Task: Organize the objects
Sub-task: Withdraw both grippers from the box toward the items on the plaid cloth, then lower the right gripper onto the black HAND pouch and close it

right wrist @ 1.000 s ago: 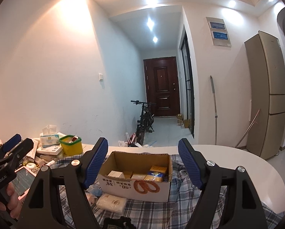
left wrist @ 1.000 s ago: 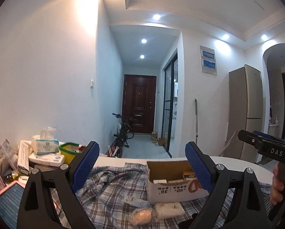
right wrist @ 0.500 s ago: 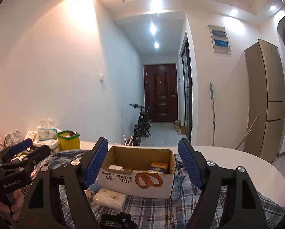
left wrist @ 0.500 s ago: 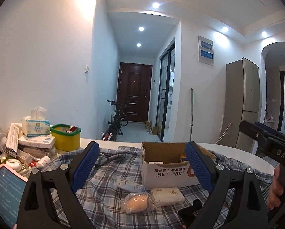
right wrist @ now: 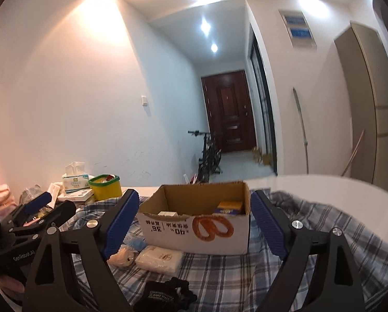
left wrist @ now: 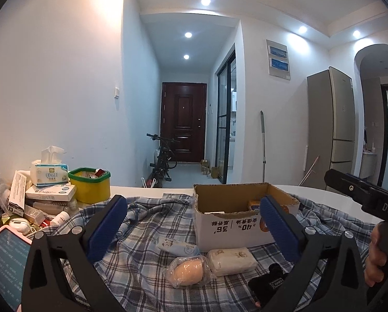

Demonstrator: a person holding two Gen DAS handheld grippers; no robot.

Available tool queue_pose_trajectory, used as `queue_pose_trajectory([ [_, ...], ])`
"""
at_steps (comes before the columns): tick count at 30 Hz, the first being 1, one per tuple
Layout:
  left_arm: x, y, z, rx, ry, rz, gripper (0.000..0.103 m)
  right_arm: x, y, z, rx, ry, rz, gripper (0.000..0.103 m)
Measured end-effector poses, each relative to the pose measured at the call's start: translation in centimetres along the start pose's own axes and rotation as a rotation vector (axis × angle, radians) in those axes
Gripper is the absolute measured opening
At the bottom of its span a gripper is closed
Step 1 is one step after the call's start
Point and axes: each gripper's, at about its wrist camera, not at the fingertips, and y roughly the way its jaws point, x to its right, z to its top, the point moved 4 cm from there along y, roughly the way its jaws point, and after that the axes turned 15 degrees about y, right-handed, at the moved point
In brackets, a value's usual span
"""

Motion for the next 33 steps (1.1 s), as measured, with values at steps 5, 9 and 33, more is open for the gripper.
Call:
queue_pose_trajectory([
  [5,-0.1,0.5,-0.3,-0.025,-0.006,-0.004,0.103,1.6,0.7,-0.2,-0.054,0.092,0.001,0.087],
  [9,0.0,0.5,-0.2,-0.018,0.009,-0.001,0.103,1.4,1.2,-0.5,-0.072,0.087,-0.021,0.087],
  [33,-0.6,1.3,-1.0,-0.06,-0.029,-0.002,0.103,-2.3,5.0,-7.0,-0.428,-0.103,0.032,0.08],
])
